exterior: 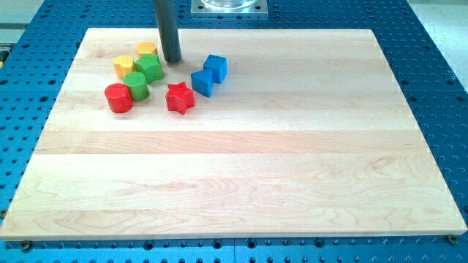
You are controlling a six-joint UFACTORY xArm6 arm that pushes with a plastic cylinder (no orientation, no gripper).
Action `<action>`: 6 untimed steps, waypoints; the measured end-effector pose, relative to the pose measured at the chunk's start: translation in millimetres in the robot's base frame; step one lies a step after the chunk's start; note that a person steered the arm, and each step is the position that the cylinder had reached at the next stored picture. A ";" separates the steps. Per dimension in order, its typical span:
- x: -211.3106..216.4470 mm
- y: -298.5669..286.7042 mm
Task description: Slide the red circle to the center left of the board
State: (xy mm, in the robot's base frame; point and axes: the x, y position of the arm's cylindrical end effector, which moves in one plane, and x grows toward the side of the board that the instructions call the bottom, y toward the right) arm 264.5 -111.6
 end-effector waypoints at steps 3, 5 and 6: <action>128.6 -51.6; 168.8 -104.8; 169.9 -88.4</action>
